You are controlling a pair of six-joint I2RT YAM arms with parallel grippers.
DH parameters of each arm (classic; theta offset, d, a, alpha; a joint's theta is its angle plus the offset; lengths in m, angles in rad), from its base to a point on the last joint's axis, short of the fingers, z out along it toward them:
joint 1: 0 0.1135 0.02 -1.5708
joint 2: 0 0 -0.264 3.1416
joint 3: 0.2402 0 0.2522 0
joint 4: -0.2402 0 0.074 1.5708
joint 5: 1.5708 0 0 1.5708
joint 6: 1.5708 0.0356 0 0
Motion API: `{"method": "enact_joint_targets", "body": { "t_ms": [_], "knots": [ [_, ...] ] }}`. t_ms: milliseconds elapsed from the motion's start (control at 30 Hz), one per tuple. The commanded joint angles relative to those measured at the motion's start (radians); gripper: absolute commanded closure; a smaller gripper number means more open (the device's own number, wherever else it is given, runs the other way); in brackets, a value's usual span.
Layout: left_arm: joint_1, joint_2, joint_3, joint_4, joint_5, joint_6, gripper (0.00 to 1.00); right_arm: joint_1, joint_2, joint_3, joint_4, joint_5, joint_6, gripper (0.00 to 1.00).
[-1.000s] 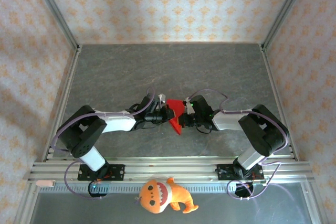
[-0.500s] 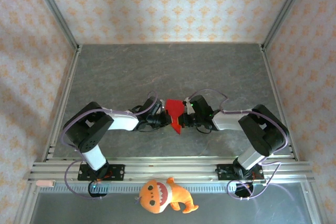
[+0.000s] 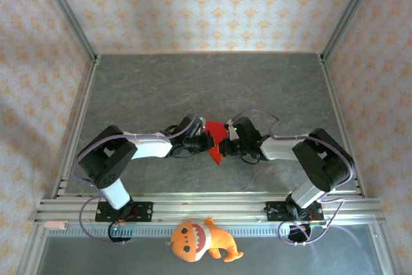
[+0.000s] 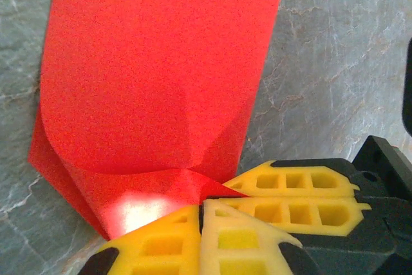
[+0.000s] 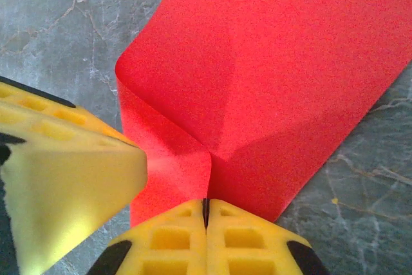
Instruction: Fold a paper plane with a square sheet of paper (pick it up from the middle)
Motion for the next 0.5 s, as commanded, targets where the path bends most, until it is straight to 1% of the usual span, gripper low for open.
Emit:
{"method": "enact_joint_targets", "body": {
  "t_ms": [0, 233, 333, 367, 400, 467],
  "knots": [
    [-0.005, 0.012, -0.012, 0.002, -0.014, 0.007, 0.98, -0.003, -0.005, -0.017, -0.016, 0.035, 0.000, 0.99],
    [-0.005, 0.057, -0.080, 0.032, -0.036, 0.006, 0.99, -0.004, -0.002, -0.004, -0.011, 0.007, 0.007, 0.98],
    [-0.004, 0.067, -0.101, 0.037, -0.042, 0.008, 1.00, -0.004, -0.017, 0.024, -0.022, -0.024, 0.026, 0.94],
    [-0.005, 0.069, -0.107, 0.041, -0.041, 0.007, 1.00, -0.004, -0.030, 0.039, -0.035, -0.021, 0.041, 0.88],
    [-0.005, 0.067, -0.112, 0.047, -0.040, 0.005, 1.00, -0.004, -0.047, 0.055, -0.053, -0.002, 0.059, 0.79],
    [-0.005, 0.069, -0.109, 0.048, -0.038, 0.007, 1.00, -0.004, -0.086, 0.069, -0.075, 0.025, 0.093, 0.69]
  ]
}}
